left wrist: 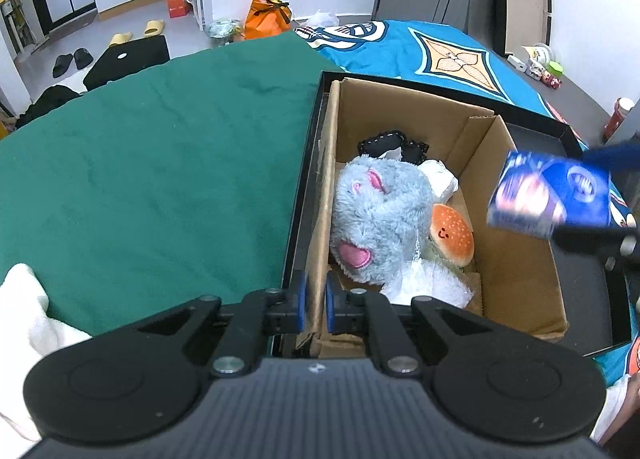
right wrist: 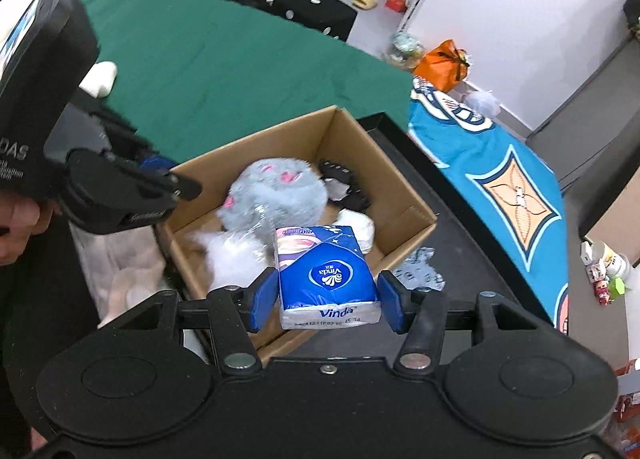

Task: Organize soft objects
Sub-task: 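Lift the tissue pack with the right tool and carry it over the box, then lower the tissue pack into the box and open the right tool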

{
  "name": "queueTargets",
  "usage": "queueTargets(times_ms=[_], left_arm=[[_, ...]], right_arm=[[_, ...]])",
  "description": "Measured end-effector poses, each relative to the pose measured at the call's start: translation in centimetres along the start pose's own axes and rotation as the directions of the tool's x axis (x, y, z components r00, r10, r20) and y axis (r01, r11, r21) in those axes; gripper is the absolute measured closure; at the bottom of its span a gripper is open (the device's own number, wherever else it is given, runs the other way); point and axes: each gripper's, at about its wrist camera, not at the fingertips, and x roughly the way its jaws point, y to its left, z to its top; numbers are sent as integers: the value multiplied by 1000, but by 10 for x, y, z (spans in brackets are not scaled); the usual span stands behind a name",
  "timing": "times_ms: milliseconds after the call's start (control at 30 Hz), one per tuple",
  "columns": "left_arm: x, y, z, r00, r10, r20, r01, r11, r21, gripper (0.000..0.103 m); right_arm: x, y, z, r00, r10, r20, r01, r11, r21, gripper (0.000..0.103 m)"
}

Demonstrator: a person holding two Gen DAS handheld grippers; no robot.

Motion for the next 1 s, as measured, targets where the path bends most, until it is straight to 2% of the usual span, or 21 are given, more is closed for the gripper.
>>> queueTargets(times_ms=[233, 700, 1000], left_arm=[[-1, 4, 1, 1000, -11, 0, 11, 1000, -17, 94], [-1, 6, 0, 1000, -8, 0, 8, 1000, -22, 94], [1, 4, 0, 1000, 3, -5, -3, 1000, -18, 94]], right_arm=[[-3, 9, 2, 1000, 8, -13, -9, 999, -41, 50], [-6, -2, 2, 999, 50, 10, -50, 999, 8, 48], [-6, -35, -10, 999, 25, 31, -28, 995, 96, 47]])
